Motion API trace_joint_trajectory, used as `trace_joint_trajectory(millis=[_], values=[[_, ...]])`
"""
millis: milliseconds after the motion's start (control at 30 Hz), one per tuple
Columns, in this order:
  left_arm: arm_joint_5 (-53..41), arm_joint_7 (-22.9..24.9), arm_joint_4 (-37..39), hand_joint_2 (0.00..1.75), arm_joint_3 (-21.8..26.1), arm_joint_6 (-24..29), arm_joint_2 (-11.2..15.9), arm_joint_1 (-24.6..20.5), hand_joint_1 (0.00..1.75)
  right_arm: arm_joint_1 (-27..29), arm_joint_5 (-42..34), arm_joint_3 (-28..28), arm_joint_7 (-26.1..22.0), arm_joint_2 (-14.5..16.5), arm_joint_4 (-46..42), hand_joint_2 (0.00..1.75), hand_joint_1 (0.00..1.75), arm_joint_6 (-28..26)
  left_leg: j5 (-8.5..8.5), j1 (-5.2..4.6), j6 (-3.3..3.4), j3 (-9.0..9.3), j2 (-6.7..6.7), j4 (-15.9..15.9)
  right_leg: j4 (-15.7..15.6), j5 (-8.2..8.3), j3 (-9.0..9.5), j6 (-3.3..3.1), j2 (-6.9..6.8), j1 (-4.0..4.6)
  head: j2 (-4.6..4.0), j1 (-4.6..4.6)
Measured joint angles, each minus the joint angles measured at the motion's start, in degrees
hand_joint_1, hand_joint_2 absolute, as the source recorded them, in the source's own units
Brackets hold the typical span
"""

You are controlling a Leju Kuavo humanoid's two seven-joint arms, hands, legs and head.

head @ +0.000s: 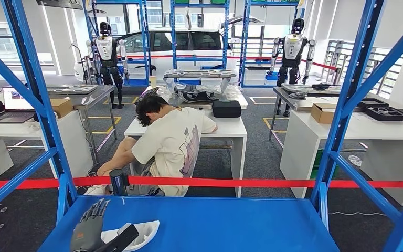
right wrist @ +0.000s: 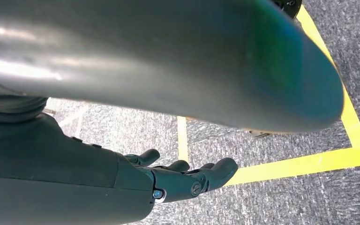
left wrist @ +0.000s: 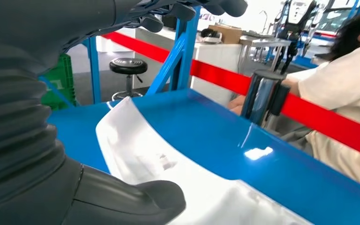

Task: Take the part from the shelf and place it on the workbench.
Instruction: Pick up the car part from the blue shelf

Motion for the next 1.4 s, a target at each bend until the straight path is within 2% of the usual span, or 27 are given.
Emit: trace_joint_trajectory(millis=[367,633,900,1133,1400], values=[[0.2,0.6,0.5,1.75,0.0,-1.5,0.9,0.6,0.0,0.0,0.5,0.8,0.0,0.0,0.0,0.0,0.0,0.0,0.0,0.0,0.0,-0.02,0.0,0.0,0.0,0.0,-0.01,0.0,0.0,0.0,0.0,0.0],[1.1,1.6,1.4,1.75,0.0,-7.6,1.8,1.1,0.0,0.0,0.5,0.9,0.2,-0.1,0.0,0.0,0.0,0.0,0.0,0.0,0.0,-0.02,0.0,0.0,0.0,0.0,-0.03,0.0,0.0,0.0,0.0,0.0],[1.1,2.8,2.6,1.75,0.0,-11.6,3.2,1.1,0.0,0.0,-0.2,0.8,0.5,-0.1,0.0,0.0,0.0,0.0,0.0,0.0,0.0,-0.02,0.01,0.0,0.0,0.0,-0.04,0.0,0.0,0.0,0.0,0.0],[1.1,3.1,3.1,1.75,0.0,-11.7,3.9,1.1,0.0,0.0,-0.4,0.8,0.5,-0.1,0.0,0.0,0.0,0.0,0.0,0.0,0.0,-0.02,0.0,0.0,0.0,0.0,-0.04,0.0,0.0,0.0,0.0,0.0],[1.0,3.2,3.1,1.75,0.0,-8.9,4.1,1.1,0.0,0.0,-0.5,0.8,0.4,-0.1,0.0,0.0,0.0,0.0,0.0,0.0,0.0,-0.02,0.0,0.0,0.0,0.0,-0.05,0.0,0.0,0.0,0.0,0.0]])
